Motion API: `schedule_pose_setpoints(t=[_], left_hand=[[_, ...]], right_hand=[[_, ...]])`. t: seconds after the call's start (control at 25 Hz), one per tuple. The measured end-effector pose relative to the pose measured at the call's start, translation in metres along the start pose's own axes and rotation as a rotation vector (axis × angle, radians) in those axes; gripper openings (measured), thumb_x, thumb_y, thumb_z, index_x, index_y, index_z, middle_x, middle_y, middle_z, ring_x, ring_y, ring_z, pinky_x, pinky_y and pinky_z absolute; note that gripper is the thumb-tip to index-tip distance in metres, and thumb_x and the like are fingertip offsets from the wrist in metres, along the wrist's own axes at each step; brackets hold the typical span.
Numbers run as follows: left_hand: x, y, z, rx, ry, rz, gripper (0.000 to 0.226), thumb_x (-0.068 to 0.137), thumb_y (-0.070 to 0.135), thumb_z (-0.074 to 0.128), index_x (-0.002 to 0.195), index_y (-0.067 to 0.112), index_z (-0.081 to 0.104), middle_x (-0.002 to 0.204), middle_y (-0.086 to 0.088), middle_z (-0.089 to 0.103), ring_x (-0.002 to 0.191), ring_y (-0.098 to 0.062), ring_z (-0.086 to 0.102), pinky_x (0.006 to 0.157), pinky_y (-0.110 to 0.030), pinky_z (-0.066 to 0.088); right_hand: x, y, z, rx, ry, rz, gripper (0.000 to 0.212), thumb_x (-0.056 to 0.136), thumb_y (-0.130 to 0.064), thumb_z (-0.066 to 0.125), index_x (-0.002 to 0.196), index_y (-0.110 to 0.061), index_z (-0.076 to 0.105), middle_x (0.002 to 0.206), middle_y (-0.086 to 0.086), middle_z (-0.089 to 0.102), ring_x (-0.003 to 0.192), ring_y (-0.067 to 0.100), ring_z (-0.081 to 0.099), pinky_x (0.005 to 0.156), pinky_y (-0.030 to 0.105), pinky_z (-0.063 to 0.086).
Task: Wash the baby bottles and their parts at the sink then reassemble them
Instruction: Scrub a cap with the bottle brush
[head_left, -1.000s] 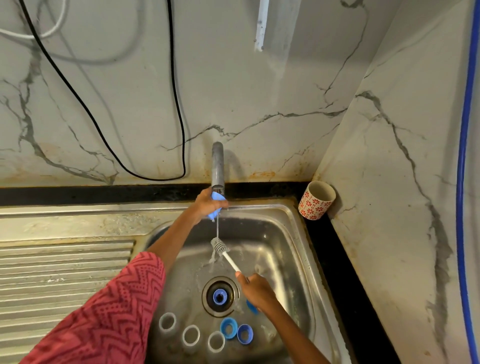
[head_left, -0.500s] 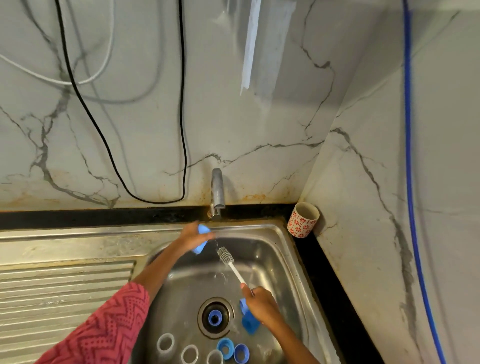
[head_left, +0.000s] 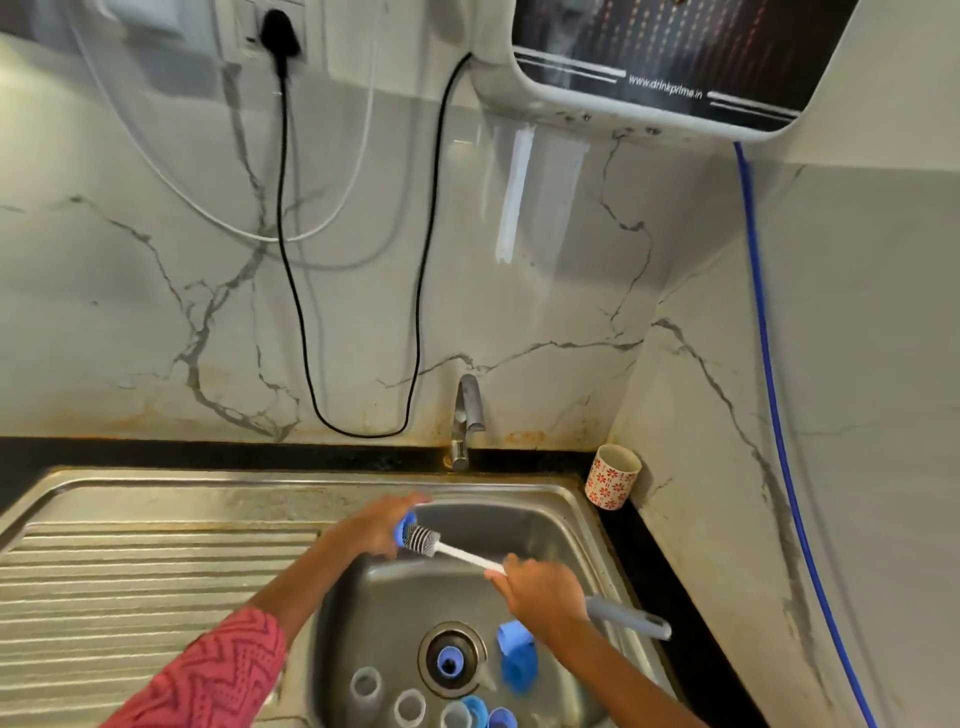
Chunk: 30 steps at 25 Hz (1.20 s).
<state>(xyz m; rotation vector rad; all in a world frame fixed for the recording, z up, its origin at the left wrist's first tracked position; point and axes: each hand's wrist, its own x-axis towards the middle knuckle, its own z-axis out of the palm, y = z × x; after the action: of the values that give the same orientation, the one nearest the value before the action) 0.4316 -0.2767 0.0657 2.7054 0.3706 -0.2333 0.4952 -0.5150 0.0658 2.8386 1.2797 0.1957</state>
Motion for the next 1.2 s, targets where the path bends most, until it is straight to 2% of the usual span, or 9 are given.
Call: schedule_pose_setpoints(t=[0.12, 0.2, 0.28, 0.4, 0.56, 0.8, 0.92, 1.04, 1.2], left_hand=[[-0.009, 0.032, -0.020, 0.271, 0.033, 0.083, 0.039, 0.086, 0.018, 0.064, 0.123, 0.013, 0.056, 0.121, -0.005, 0.060, 0.104, -0.017, 0.056, 0.089, -0.023, 0.044], [-0.008, 0.048, -0.039, 0.393, 0.125, 0.136, 0.028, 0.087, 0.025, 0.062, 0.113, 0.014, 0.062, 0.114, -0.004, 0.064, 0.098, -0.017, 0.057, 0.087, -0.024, 0.045], [-0.009, 0.055, -0.051, 0.509, 0.243, 0.231, 0.027, 0.088, 0.025, 0.060, 0.112, 0.014, 0.060, 0.113, -0.003, 0.062, 0.104, -0.018, 0.055, 0.092, -0.026, 0.042], [-0.014, 0.050, -0.046, 0.494, 0.333, 0.225, 0.026, 0.089, 0.022, 0.059, 0.114, 0.014, 0.056, 0.116, -0.004, 0.059, 0.107, -0.019, 0.052, 0.092, -0.027, 0.042], [-0.016, 0.061, -0.053, 0.286, 0.355, 0.107, 0.028, 0.087, 0.021, 0.063, 0.114, 0.014, 0.056, 0.110, -0.006, 0.061, 0.095, -0.017, 0.054, 0.084, -0.026, 0.046], [-0.015, 0.077, -0.064, 0.731, 0.413, 0.259, 0.031, 0.093, 0.014, 0.050, 0.123, 0.008, 0.049, 0.129, -0.010, 0.052, 0.121, -0.023, 0.043, 0.095, -0.034, 0.043], [-0.018, 0.063, -0.070, 0.722, 0.448, 0.202, 0.036, 0.092, 0.013, 0.051, 0.128, 0.009, 0.045, 0.128, -0.010, 0.052, 0.121, -0.024, 0.043, 0.097, -0.034, 0.043], [-0.020, 0.067, -0.076, 0.683, 0.446, 0.187, 0.036, 0.091, 0.015, 0.054, 0.126, 0.009, 0.048, 0.126, -0.009, 0.053, 0.118, -0.023, 0.045, 0.097, -0.033, 0.043], [-0.013, 0.078, -0.071, 0.767, 0.502, 0.250, 0.034, 0.093, 0.011, 0.049, 0.127, 0.007, 0.046, 0.131, -0.011, 0.050, 0.121, -0.024, 0.043, 0.098, -0.034, 0.041]], right_hand=[[0.001, -0.005, -0.010, 0.034, 0.069, 0.068, 0.040, 0.089, -0.048, 0.032, 0.062, -0.021, 0.044, 0.032, -0.003, 0.040, 0.021, 0.010, 0.039, 0.028, 0.012, 0.025], [-0.010, -0.019, -0.017, 0.041, 0.089, 0.079, 0.036, 0.088, -0.049, 0.046, 0.071, -0.017, 0.043, 0.037, 0.001, 0.049, 0.028, 0.013, 0.050, 0.030, 0.015, 0.033], [-0.017, -0.036, -0.022, 0.129, 0.088, 0.175, 0.041, 0.096, -0.048, 0.042, 0.089, -0.011, 0.059, 0.072, 0.010, 0.068, 0.066, 0.022, 0.069, 0.056, 0.027, 0.052], [-0.026, -0.046, -0.034, 0.222, -0.066, 0.217, 0.054, 0.101, -0.047, 0.023, 0.110, -0.009, 0.060, 0.098, 0.009, 0.066, 0.096, 0.028, 0.065, 0.080, 0.036, 0.050], [-0.021, -0.032, -0.059, 0.146, 0.009, 0.230, 0.053, 0.101, -0.049, 0.021, 0.110, -0.012, 0.058, 0.101, 0.006, 0.065, 0.088, 0.023, 0.062, 0.070, 0.030, 0.043], [-0.032, -0.029, -0.050, 0.249, -0.013, 0.282, 0.060, 0.099, -0.052, 0.021, 0.106, -0.008, 0.062, 0.100, 0.009, 0.066, 0.092, 0.025, 0.063, 0.074, 0.032, 0.047], [-0.039, -0.035, -0.056, 0.169, 0.009, 0.216, 0.057, 0.100, -0.051, 0.020, 0.106, -0.011, 0.061, 0.093, 0.006, 0.063, 0.084, 0.023, 0.061, 0.067, 0.028, 0.039], [-0.022, -0.026, -0.059, 0.101, 0.058, 0.264, 0.057, 0.100, -0.052, 0.019, 0.106, -0.014, 0.060, 0.096, 0.004, 0.066, 0.087, 0.023, 0.064, 0.071, 0.031, 0.047], [-0.020, -0.038, -0.040, 0.355, -0.047, 0.378, 0.056, 0.098, -0.054, 0.021, 0.086, -0.014, 0.059, 0.080, 0.001, 0.061, 0.078, 0.018, 0.060, 0.075, 0.031, 0.052]])
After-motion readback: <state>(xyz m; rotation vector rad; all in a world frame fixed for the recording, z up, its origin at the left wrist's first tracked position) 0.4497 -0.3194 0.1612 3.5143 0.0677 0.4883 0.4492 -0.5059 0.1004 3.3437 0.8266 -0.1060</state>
